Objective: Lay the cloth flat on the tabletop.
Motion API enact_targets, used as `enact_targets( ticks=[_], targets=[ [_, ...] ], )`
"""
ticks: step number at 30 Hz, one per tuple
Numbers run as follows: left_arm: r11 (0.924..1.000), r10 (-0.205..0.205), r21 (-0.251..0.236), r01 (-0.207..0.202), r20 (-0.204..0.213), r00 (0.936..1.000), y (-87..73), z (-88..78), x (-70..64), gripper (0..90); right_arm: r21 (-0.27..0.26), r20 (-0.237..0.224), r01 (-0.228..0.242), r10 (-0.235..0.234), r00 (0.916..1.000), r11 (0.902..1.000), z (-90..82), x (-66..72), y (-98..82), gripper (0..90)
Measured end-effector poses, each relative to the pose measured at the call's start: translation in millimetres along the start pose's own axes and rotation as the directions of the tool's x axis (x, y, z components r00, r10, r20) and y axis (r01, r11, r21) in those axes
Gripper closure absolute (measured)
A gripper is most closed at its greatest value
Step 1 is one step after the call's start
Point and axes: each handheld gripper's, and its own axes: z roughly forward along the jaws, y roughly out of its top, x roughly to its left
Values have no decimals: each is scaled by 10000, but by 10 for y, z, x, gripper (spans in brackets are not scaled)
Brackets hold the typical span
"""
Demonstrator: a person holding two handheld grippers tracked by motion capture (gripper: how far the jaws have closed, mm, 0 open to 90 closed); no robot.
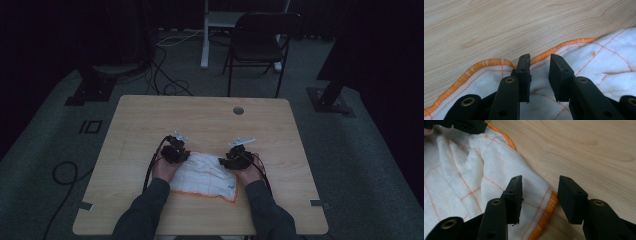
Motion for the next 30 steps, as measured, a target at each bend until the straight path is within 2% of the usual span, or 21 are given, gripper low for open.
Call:
enact_targets(
  ticks=[2, 4, 7, 11, 12, 13, 14, 17, 22, 25, 28, 29, 30],
  targets=[
    [10000, -24, 9, 24, -8, 10000, -1, -2, -1, 712, 84, -138, -172, 173, 9998, 9998, 14, -19, 5, 583],
    [10000, -37, 14, 37, -46, 10000, -1, -4, -7, 712, 167, -236, -230, 234, 9994, 9996, 14, -33, 1, 680],
    [9997, -187, -135, 188, 56, 9998, -9, -15, -13, 693, 238, 86, 22, -24, 10000, 9997, -14, -25, 3, 840],
    [9990, -223, -375, 232, 229, 9995, -10, -67, -31, 665, -407, 599, 152, -128, 9981, 9991, -144, -36, 64, 858],
    [9991, -200, -374, 209, 231, 9995, -8, -74, -33, 662, -627, 583, 166, -129, 9982, 9979, -193, -33, 87, 858],
    [9991, -200, -374, 209, 231, 9995, -8, -74, -33, 661, -627, 583, 166, -129, 9982, 9979, -193, -33, 87, 858],
    [9991, -219, -363, 227, 224, 9995, -8, -80, -35, 660, -958, 452, 341, -298, 9985, 9948, -285, 3, 118, 857],
    [9988, -249, -426, 261, 270, 9993, -15, -103, -49, 655, -856, 261, 907, -888, 9957, 9922, -367, 147, 70, 857],
    [9959, -219, -864, 277, 670, 9975, 9, -193, -137, 650, -466, -127, 1597, -1605, 9870, 9861, -366, 395, -193, 856],
    [9936, -23, -1124, 144, 1071, 9942, 56, -243, -248, 645, -269, -288, 1681, -1688, 9852, 9854, -316, 469, -319, 855],
    [9915, 313, -1298, -128, 1415, 9894, 100, -247, -400, 635, -106, -427, 1588, -1592, 9863, 9872, -269, 477, -371, 854],
    [9915, 313, -1298, -128, 1415, 9894, 100, -247, -400, 629, -106, -427, 1588, -1592, 9863, 9872, -269, 477, -371, 854],
    [9916, 629, -1222, -419, 1737, 9828, 109, -212, -506, 627, -85, -471, 1566, -1569, 9865, 9876, -260, 475, -374, 850]
  ],
)
